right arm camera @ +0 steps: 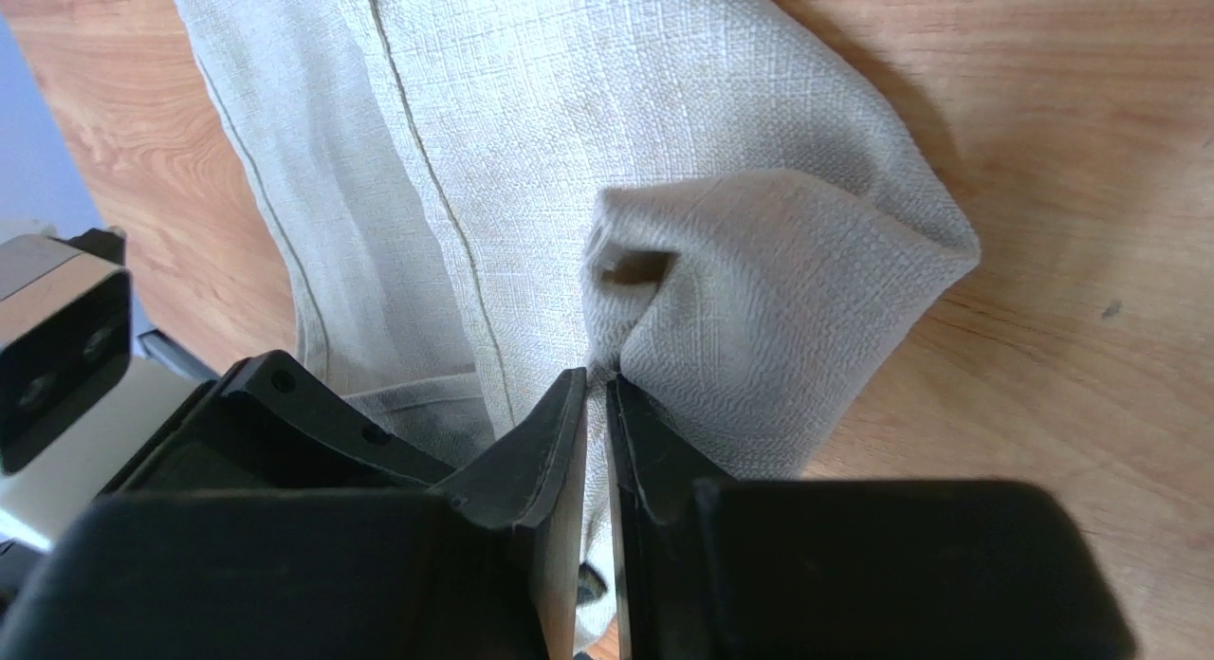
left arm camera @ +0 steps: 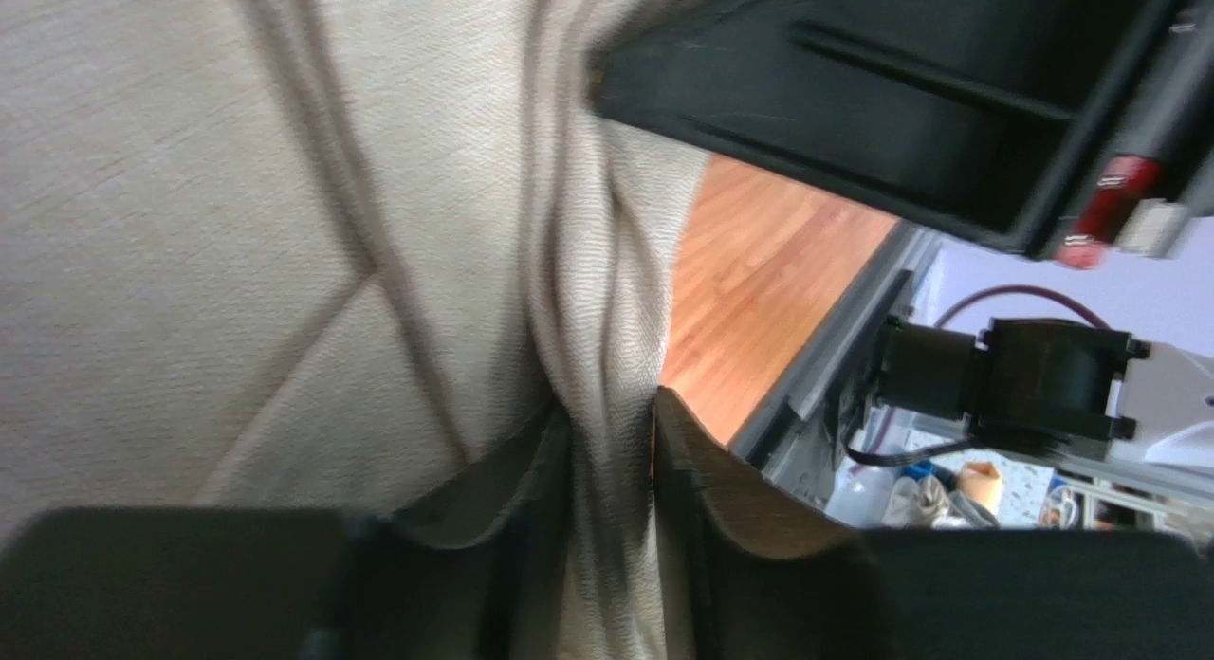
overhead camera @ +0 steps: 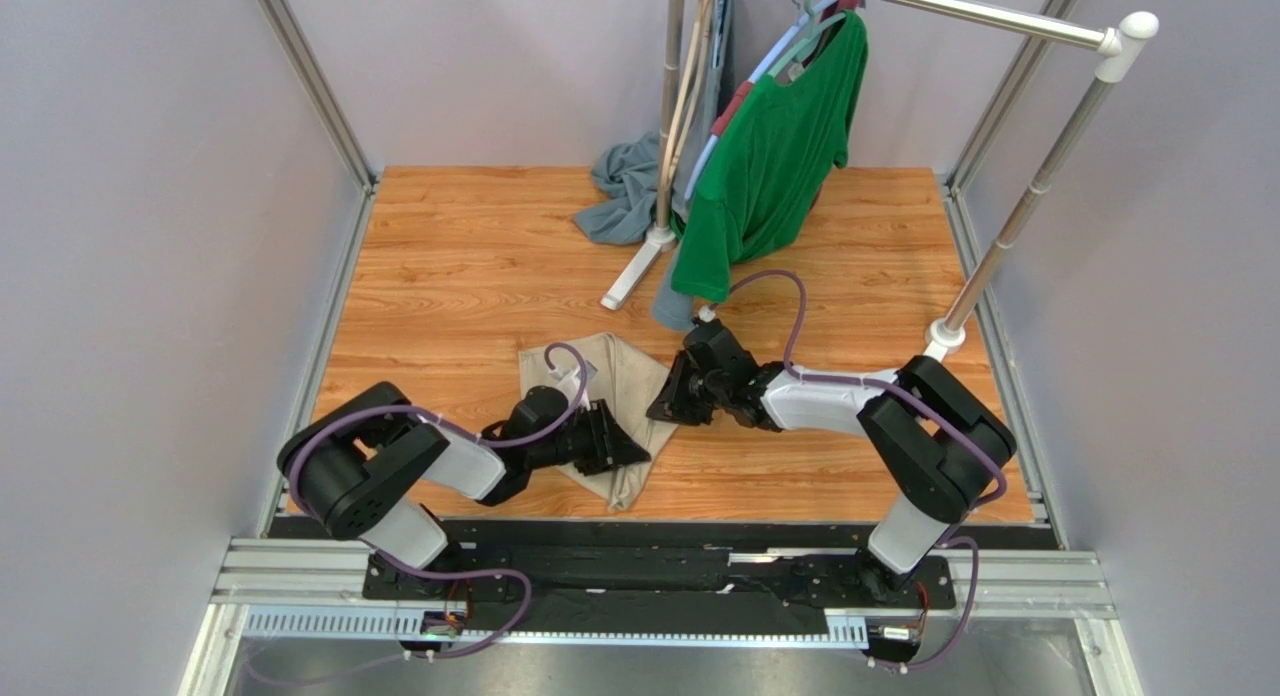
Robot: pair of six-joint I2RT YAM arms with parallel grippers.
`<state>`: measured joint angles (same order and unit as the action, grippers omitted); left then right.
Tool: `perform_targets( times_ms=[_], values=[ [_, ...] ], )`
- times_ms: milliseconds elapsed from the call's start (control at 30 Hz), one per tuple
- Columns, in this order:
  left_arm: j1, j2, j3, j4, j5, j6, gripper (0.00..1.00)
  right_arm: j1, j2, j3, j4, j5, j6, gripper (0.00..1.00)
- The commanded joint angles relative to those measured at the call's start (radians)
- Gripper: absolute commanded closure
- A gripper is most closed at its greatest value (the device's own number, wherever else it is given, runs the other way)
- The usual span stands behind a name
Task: Fold the napkin, place the utensils inside, and roll it up
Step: Roll the napkin with the utensil
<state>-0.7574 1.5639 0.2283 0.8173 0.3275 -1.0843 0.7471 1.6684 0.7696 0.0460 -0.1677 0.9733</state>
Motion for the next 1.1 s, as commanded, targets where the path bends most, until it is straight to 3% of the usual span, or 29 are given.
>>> perform_targets(
  times_ms=[0, 100, 133, 200, 300, 400, 567, 733, 1067],
  values=[
    [-0.002, -0.114, 0.046, -0.246, -0.016, 0.084, 0.57, 0.017, 0.013, 0.033, -0.11, 0.128, -0.041, 0.85],
    [-0.002, -0.247, 0.086, -0.439, -0.076, 0.136, 0.41, 0.017, 0.025, 0.02, -0.115, 0.143, -0.039, 0.85],
    [0.0, -0.284, 0.1, -0.498, -0.097, 0.156, 0.39, 0.017, 0.033, 0.019, -0.112, 0.145, -0.038, 0.85],
    [-0.002, -0.393, 0.146, -0.677, -0.162, 0.214, 0.23, 0.017, 0.047, 0.017, -0.106, 0.143, -0.035, 0.85],
    [-0.002, -0.505, 0.201, -0.881, -0.249, 0.294, 0.22, 0.015, 0.079, 0.023, -0.094, 0.137, -0.03, 0.85],
    [-0.003, -0.573, 0.207, -0.934, -0.269, 0.339, 0.27, 0.017, 0.093, 0.03, -0.089, 0.134, -0.028, 0.86],
    [-0.039, -0.559, 0.201, -0.894, -0.24, 0.347, 0.51, 0.015, 0.091, 0.031, -0.097, 0.145, -0.035, 0.86],
    [-0.079, -0.555, 0.175, -0.719, -0.2, 0.308, 0.5, 0.017, 0.091, 0.027, -0.1, 0.149, -0.033, 0.86],
    [-0.128, -0.26, 0.221, -0.534, -0.044, 0.287, 0.49, 0.018, 0.096, 0.025, -0.101, 0.157, -0.031, 0.86]
  ],
)
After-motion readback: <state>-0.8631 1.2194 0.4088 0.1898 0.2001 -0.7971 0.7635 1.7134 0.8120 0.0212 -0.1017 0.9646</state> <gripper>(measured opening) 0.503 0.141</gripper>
